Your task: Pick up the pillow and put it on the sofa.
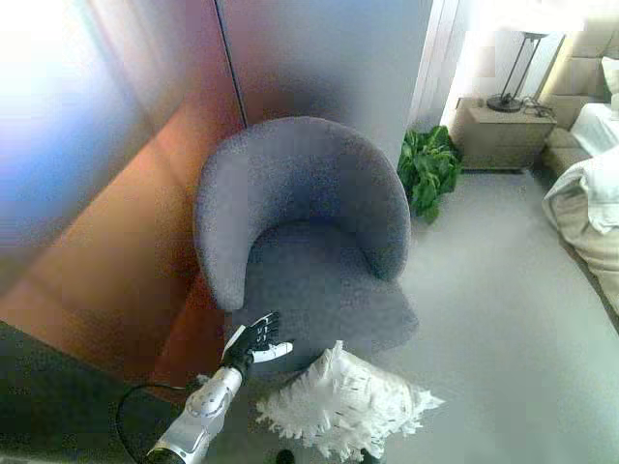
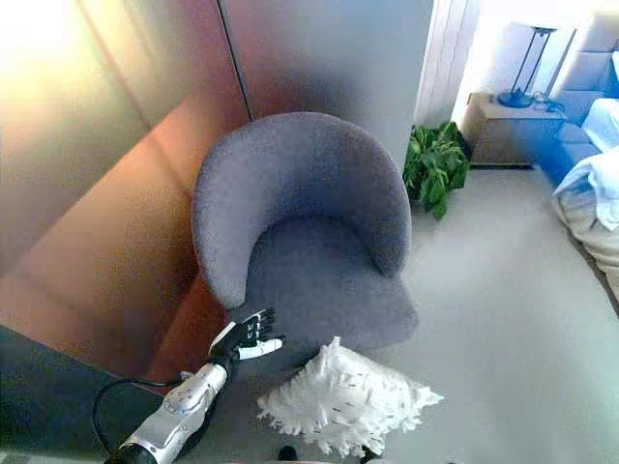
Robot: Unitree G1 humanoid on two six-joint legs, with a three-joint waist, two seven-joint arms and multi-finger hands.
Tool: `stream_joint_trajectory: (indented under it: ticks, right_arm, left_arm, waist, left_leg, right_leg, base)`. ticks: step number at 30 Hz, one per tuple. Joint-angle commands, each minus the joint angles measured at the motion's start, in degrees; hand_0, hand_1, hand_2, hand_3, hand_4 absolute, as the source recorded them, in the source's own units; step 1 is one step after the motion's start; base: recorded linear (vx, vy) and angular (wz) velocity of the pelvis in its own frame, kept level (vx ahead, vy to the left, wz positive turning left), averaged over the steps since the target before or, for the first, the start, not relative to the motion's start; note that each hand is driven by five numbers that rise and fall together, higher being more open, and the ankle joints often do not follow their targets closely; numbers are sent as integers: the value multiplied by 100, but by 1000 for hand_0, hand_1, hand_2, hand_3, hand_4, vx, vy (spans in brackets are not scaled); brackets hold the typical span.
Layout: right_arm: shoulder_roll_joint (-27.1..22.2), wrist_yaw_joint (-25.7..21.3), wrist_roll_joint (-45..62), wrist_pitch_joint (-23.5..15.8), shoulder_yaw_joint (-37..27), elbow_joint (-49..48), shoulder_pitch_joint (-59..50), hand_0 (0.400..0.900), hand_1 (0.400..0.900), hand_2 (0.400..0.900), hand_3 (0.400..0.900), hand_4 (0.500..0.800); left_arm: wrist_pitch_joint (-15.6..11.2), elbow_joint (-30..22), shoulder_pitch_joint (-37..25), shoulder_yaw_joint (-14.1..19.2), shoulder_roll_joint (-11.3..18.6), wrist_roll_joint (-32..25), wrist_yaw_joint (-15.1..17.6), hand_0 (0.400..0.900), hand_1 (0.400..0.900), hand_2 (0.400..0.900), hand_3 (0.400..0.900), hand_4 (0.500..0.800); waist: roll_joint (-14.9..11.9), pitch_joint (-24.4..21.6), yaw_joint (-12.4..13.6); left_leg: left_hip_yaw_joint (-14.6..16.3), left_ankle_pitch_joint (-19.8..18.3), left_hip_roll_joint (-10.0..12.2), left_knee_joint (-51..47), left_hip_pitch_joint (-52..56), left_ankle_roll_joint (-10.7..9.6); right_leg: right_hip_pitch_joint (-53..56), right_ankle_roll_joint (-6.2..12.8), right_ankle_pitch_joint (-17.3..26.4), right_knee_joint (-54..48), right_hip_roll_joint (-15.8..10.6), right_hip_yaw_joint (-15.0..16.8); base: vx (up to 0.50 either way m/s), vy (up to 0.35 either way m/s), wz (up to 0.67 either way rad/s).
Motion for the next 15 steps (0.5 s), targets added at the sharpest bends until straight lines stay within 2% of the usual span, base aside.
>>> stream_joint_trajectory:
  ticks: [1, 4, 15]
  right_arm:
    - [-24, 67, -52, -78, 135, 105, -487, 900, 900, 900, 900, 800]
    - [-39, 89, -81, -47, 130, 84, -479, 900, 900, 900, 900, 800]
    - [-55, 88, -150, -88, 215, 114, -510, 900, 900, 900, 900, 800]
  left_arm:
    - [-386, -224, -616, 26, 251, 271, -20, 900, 900, 900, 900, 800]
    - [-422, -116, -597, -27, 245, 387, -93, 900, 900, 900, 900, 800]
    - [-383, 330, -799, -500, 369, 1562, 373, 900, 900, 900, 900, 800]
  waist:
    - [-139, 147, -118]
    - [-132, 144, -148]
    - [-65, 207, -316]
  left_leg:
    - [236, -628, -99, 436, 37, 29]
    - [269, -646, -96, 463, 32, 31]
    - [394, -666, -106, 475, -9, 35]
  right_leg:
    - [76, 572, -820, 592, -359, 382]
    - [60, 577, -812, 586, -360, 414]
    - [-80, 624, -771, 590, -369, 536]
  base:
    - [0, 0, 0]
    - [14, -5, -6]
    - [5, 2, -4]
